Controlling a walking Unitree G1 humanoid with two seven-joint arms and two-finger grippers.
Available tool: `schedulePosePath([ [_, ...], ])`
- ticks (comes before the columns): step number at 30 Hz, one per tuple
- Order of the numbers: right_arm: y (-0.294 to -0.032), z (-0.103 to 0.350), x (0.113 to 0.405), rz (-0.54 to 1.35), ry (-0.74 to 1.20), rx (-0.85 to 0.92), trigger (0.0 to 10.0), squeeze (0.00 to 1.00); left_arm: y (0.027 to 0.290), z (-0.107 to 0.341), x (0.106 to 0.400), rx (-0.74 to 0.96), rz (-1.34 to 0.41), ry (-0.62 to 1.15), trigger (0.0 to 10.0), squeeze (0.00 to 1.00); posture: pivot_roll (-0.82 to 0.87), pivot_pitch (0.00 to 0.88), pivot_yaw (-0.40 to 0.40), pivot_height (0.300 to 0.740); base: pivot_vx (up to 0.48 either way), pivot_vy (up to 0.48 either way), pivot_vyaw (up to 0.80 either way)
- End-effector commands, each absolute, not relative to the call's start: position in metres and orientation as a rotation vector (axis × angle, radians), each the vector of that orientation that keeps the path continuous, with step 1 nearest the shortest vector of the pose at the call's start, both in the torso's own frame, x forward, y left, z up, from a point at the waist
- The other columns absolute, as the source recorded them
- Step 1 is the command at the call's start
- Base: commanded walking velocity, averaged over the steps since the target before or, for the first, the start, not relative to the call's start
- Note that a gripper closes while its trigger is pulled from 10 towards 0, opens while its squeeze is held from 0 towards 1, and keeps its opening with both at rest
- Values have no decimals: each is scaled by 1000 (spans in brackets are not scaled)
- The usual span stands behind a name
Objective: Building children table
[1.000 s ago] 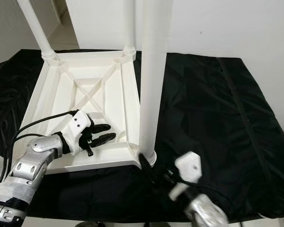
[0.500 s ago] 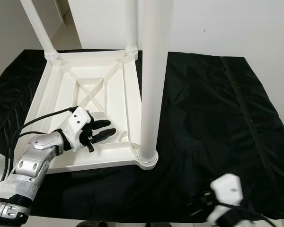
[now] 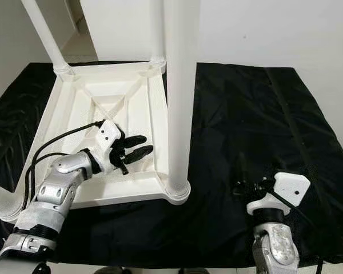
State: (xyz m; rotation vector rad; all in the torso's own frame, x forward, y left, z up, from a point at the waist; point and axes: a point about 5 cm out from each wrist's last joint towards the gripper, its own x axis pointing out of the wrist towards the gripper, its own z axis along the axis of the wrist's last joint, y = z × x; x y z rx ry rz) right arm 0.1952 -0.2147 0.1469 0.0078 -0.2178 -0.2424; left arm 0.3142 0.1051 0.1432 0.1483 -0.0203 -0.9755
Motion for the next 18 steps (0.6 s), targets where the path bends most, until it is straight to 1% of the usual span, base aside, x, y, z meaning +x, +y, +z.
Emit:
schedulePosePath([
  [1, -214, 143, 199, -283, -192, -2, 10000, 0, 120, 144, 331, 136, -554, -43, 10000, 0, -60, 39, 49, 740, 0, 0, 0],
  [4, -212, 140, 206, -327, -180, -1, 10000, 0, 118, 144, 336, 115, -507, -58, 10000, 0, -63, 33, 46, 740, 0, 0, 0],
  [8, -209, 136, 213, -362, -167, -50, 10000, 0, 116, 144, 339, 86, -451, -65, 10000, 0, -72, 23, 44, 740, 0, 0, 0],
  [9, -207, 135, 215, -367, -163, -56, 10000, 0, 116, 144, 340, 71, -422, -77, 10000, 0, -76, 21, 45, 740, 0, 0, 0],
  [14, -205, 132, 217, -378, -158, -52, 10000, 0, 116, 144, 341, 67, -405, -95, 10000, 0, -80, 19, 41, 740, 0, 0, 0],
  [18, -196, 126, 222, -377, -137, -83, 10000, 0, 115, 142, 347, 68, -322, -102, 10000, 0, -81, 13, 27, 740, 0, 0, 0],
])
